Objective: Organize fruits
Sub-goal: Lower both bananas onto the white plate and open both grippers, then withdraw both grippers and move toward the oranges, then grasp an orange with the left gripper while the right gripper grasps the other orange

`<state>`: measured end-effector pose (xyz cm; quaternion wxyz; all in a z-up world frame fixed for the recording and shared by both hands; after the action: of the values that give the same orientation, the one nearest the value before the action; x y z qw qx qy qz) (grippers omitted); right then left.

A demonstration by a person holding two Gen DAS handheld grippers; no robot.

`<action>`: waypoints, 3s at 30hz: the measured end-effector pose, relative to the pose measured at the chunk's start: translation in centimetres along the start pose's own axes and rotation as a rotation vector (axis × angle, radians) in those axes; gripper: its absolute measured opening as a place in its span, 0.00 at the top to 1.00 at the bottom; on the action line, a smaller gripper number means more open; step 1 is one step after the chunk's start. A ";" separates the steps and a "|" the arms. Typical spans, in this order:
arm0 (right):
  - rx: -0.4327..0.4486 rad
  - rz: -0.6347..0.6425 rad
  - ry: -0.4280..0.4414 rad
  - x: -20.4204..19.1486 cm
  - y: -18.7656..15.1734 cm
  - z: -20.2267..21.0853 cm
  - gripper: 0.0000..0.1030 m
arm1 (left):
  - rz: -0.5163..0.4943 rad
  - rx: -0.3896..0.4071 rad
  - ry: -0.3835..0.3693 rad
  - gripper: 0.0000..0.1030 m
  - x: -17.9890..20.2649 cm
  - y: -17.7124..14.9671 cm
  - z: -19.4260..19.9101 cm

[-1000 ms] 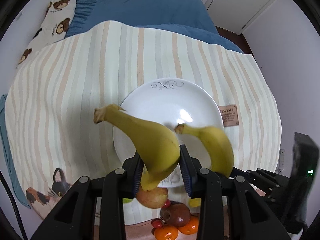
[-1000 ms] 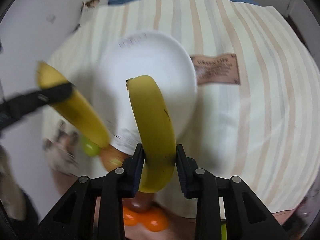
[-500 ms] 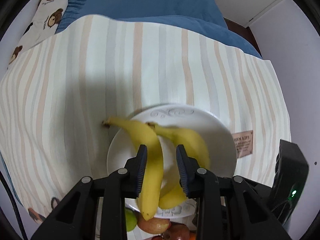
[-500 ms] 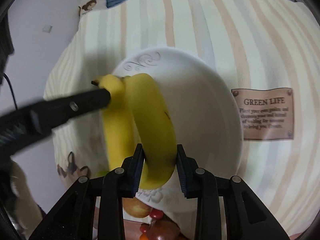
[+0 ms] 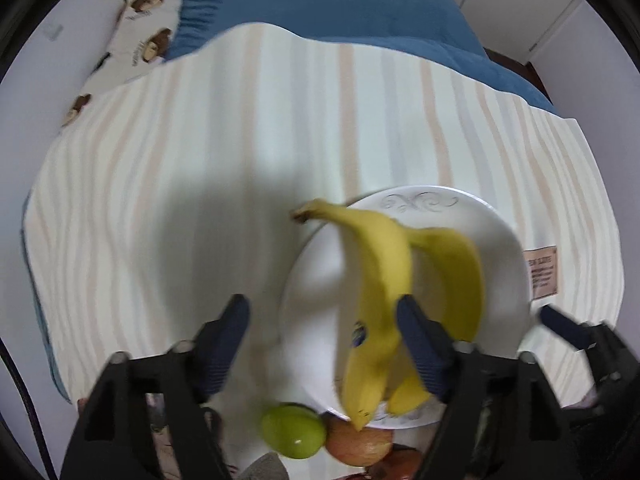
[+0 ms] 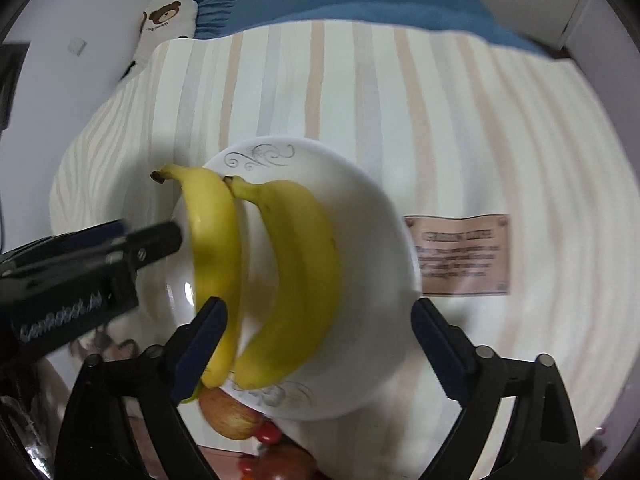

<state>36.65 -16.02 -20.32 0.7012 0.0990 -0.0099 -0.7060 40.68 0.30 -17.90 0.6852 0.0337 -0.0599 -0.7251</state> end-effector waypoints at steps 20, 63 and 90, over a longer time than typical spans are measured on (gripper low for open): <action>0.247 0.051 -0.133 -3.7 -6.5 12.6 0.06 | 0.021 0.308 -0.004 0.23 -2.6 -8.3 11.7; -0.020 -0.222 0.173 0.3 -28.3 4.8 0.24 | -0.166 -0.221 -0.084 0.29 4.3 -28.7 -8.7; -0.165 -0.062 0.080 -3.9 -25.6 -4.2 0.34 | 0.094 -0.205 -0.006 0.33 -5.5 -25.6 -8.6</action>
<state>12.01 -11.23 -27.89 0.6847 0.0693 0.0794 -0.7211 16.84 6.82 -29.97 0.7182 -0.0414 0.0109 -0.6946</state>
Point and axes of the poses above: each gripper's, at about its wrist camera, not at the fingertips, and z roughly against the way its jaws point, x to its right, y to its top, the point moved 1 cm from there along -z, roughly the way its jaws point, and after that the axes turned 6 degrees about z, right-handed, at the moved point
